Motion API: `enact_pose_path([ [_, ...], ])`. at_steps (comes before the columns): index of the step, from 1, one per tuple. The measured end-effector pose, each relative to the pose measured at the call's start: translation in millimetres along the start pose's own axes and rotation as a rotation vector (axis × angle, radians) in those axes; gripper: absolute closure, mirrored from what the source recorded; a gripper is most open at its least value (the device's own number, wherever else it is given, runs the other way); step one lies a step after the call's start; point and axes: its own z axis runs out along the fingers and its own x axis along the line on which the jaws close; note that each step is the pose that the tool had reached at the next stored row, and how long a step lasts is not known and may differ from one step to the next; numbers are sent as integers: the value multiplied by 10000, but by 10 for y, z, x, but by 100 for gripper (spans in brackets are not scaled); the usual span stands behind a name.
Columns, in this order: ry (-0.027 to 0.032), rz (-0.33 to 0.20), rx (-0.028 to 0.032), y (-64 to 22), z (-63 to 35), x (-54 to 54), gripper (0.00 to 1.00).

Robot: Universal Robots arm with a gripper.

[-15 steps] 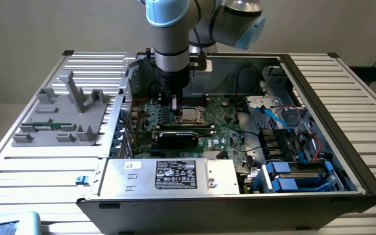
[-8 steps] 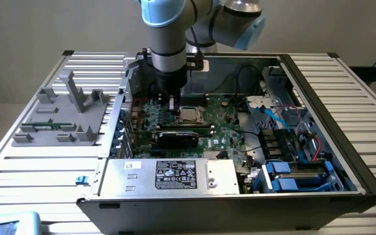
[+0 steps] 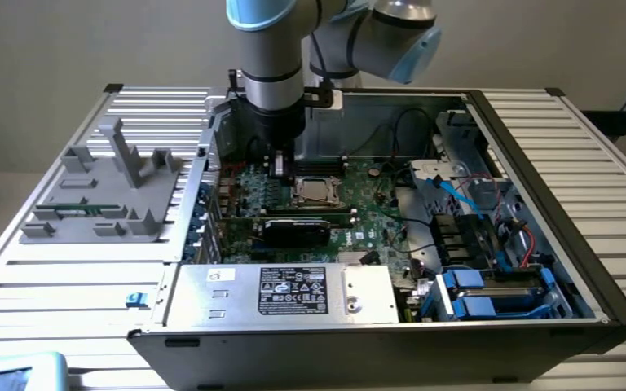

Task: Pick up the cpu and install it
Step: 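Close the cpu cover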

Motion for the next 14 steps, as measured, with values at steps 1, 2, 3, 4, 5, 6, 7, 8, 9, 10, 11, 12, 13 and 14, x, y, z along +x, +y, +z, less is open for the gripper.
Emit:
enact_pose_path([
  [1,2,1,0,-7,-44,2,88],
  [2,4,1,0,-13,-84,2,88],
  [3,7,1,0,-19,-123,1,88],
  [4,12,2,0,-25,-160,1,88],
  [5,16,2,0,-31,-197,1,88],
  [6,21,2,0,-36,-235,1,88],
  [7,24,2,2,-43,-274,0,88],
  [8,32,3,1,-51,-312,0,88],
  [9,39,4,2,-60,-354,0,88],
  [10,44,4,2,-68,-395,0,88],
  [11,50,4,2,-75,-435,0,88],
  [12,53,5,3,-79,-476,0,88],
  [13,59,5,3,-83,-515,0,88],
  [14,65,5,4,-88,-553,2,88],
])
